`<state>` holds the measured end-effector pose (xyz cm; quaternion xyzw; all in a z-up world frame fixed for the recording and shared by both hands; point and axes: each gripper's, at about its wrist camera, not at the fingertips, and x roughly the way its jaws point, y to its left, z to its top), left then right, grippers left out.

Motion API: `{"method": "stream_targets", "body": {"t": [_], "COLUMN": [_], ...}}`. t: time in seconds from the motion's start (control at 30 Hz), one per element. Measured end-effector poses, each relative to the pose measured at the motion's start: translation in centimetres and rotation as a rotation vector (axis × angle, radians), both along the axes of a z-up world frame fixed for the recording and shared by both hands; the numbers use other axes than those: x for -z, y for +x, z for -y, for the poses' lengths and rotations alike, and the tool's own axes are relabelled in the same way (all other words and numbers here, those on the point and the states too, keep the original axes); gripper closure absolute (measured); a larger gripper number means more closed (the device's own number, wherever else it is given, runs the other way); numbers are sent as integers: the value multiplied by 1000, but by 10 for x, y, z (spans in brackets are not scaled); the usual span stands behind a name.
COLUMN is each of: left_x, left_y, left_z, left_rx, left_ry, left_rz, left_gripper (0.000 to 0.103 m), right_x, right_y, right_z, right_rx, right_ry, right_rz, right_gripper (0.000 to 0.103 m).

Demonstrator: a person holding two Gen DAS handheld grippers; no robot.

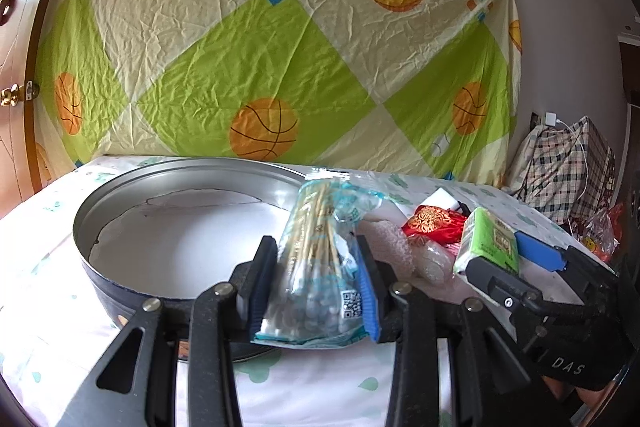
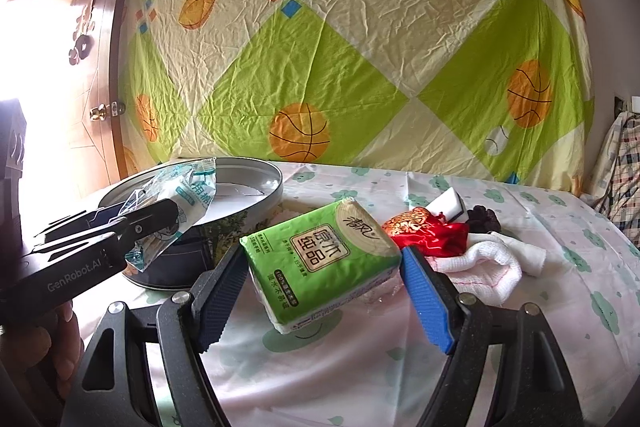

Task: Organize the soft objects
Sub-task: 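Carry the swab bag into the tin and release it while the right tool drops the tissue pack in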

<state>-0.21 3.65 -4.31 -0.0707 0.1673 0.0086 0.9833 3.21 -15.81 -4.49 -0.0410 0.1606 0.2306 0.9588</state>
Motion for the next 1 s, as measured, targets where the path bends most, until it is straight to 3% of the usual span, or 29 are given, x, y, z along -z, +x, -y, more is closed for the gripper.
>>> {"method": "stream_targets", "body": {"t": [0.53, 0.8, 1.0], "left_x": [-3, -21, -31], "left_y": [-3, 0, 32], "left_z": [-23, -52, -86], "left_rx": [-42, -78, -96], "left_ry": [-12, -11, -13], "left_rz": [11, 5, -85], "left_gripper": [66, 66, 66], "right_x": [-4, -41, -61], "right_y": [6, 36, 75], "right_z": [-15, -47, -89], "right_rx": [-65, -173, -236], "right_ry": [5, -10, -50], "right_rz": [-34, -73, -89], "right_gripper": [23, 23, 23]}}
